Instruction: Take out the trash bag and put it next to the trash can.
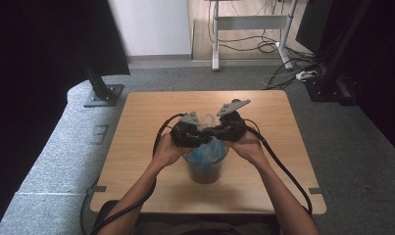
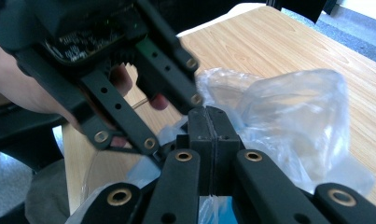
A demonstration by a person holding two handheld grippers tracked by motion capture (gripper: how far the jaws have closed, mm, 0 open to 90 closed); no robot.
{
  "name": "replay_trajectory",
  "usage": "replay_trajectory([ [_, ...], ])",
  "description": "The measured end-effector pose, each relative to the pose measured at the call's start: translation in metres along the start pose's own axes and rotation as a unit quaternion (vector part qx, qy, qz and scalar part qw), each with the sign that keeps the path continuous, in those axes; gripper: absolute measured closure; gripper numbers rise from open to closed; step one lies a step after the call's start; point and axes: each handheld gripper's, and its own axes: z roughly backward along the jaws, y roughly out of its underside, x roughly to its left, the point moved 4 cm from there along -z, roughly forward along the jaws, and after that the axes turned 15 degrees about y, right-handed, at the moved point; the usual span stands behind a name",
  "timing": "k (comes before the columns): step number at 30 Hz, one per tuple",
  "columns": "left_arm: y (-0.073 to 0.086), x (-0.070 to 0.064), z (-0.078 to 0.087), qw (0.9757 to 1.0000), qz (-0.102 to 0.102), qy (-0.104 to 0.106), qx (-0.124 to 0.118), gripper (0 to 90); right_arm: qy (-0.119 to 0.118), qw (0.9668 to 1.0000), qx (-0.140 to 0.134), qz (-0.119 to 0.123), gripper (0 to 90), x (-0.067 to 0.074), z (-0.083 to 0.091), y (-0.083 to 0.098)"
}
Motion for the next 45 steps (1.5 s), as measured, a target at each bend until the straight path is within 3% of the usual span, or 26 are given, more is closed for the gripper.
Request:
replay_trajectory([
  [1, 0.000, 0.000, 0.000, 1.0000, -0.001, 0.002, -0.003, 88.2, -0.003, 1.0000, -0.004, -0.006, 82.8, -0.001, 0.001, -0.001],
  [4, 0.000, 0.001, 0.000, 1.0000, 0.003, 0.007, -0.004, 89.9, 0.000, 0.9999, -0.013, -0.010, 73.1, -0.002, 0.007, -0.003],
  [9, 0.000, 0.000, 0.003, 1.0000, 0.002, 0.005, -0.003, 90.0, 0.048, 0.9983, -0.031, -0.014, 28.5, -0.013, 0.020, -0.006],
  [11, 0.000, 0.001, 0.005, 1.0000, 0.004, 0.005, -0.004, 90.0, 0.050, 0.9983, -0.023, -0.021, 13.1, -0.017, 0.025, -0.005],
  [13, 0.000, 0.002, 0.008, 1.0000, 0.007, 0.002, -0.007, 90.0, 0.050, 0.9986, -0.006, -0.017, 12.4, -0.017, 0.027, -0.002],
  [15, -0.001, 0.003, 0.010, 0.9999, 0.010, 0.002, -0.012, 90.0, 0.046, 0.9989, 0.013, -0.006, 3.7, -0.014, 0.027, 0.003],
  [19, -0.007, 0.002, 0.017, 0.9997, 0.010, 0.004, -0.024, 90.0, 0.029, 0.9991, 0.029, 0.011, 2.1, -0.002, 0.018, 0.012],
  [23, -0.017, -0.003, 0.022, 0.9995, 0.000, 0.011, -0.028, 90.0, 0.033, 0.9983, 0.036, 0.032, 2.6, 0.007, 0.001, 0.017],
  [26, -0.023, -0.008, 0.023, 0.9991, -0.009, 0.029, -0.029, 90.0, 0.029, 0.9987, 0.019, 0.037, 3.4, 0.010, -0.008, 0.015],
  [29, -0.028, -0.015, 0.021, 0.9985, -0.021, 0.044, -0.024, 90.0, 0.036, 0.9987, 0.000, 0.036, 12.4, 0.009, -0.015, 0.013],
  [31, -0.030, -0.018, 0.019, 0.9981, -0.027, 0.050, -0.025, 90.0, 0.044, 0.9982, -0.012, 0.038, 23.0, 0.009, -0.017, 0.013],
  [35, -0.031, -0.020, 0.022, 0.9985, -0.035, 0.033, -0.026, 89.4, 0.056, 0.9958, -0.016, 0.071, 62.9, 0.012, -0.016, 0.014],
  [37, -0.029, -0.017, 0.028, 0.9985, -0.027, 0.030, -0.036, 75.6, 0.061, 0.9939, -0.007, 0.092, 75.0, 0.016, -0.015, 0.016],
  [39, -0.025, -0.013, 0.037, 0.9981, -0.019, 0.025, -0.053, 60.5, 0.061, 0.9933, 0.005, 0.098, 81.6, 0.016, -0.015, 0.017],
  [42, -0.016, -0.007, 0.051, 0.9975, -0.003, 0.010, -0.070, 44.9, 0.058, 0.9944, 0.008, 0.087, 84.1, 0.010, -0.012, 0.016],
  [45, -0.005, 0.001, 0.065, 0.9968, 0.008, -0.016, -0.077, 36.4, 0.056, 0.9952, 0.001, 0.080, 84.3, 0.005, -0.005, 0.013],
])
